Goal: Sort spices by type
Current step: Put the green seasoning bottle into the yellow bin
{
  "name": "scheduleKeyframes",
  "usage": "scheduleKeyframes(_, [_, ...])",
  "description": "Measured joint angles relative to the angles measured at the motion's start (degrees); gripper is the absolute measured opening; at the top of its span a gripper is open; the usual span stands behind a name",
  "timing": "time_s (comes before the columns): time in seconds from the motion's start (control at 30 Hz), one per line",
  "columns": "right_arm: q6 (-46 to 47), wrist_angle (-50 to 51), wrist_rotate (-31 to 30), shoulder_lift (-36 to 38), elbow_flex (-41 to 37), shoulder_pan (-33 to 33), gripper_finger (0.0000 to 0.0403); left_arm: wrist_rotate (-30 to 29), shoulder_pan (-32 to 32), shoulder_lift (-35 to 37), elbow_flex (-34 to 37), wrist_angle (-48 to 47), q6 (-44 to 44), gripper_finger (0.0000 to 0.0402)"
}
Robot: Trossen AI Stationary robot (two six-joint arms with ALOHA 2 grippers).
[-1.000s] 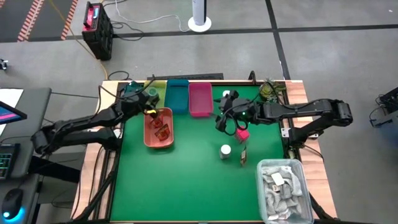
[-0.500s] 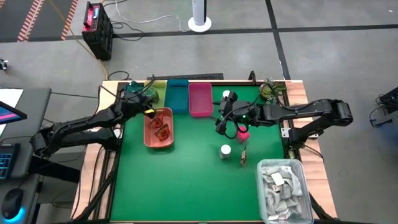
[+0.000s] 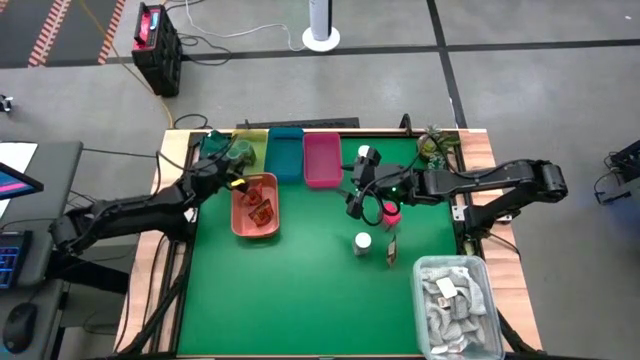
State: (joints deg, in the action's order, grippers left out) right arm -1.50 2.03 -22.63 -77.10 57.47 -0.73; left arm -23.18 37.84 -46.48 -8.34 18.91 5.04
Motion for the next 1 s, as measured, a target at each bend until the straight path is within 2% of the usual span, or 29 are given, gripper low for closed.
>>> scheduleKeyframes(0.43, [-0.37,-0.79,0.0,-0.02,0.02,-0.04,0.0329,1.05,0.37,0.0,0.35,-1.93,1.06,0.0205])
scheduleKeyframes(0.77, [-0.45,-0.82,0.02,-0.02,0.02,-0.04,0.0329,1.48,0.37,0.07,0.2,-3.57,2.83,0.0245])
scheduleKeyframes(1.0, [-0.48,-0.82,0.02,-0.02,0.02,-0.04,0.0329,1.51,0.37,0.04,0.2,-2.82,1.67,0.0251])
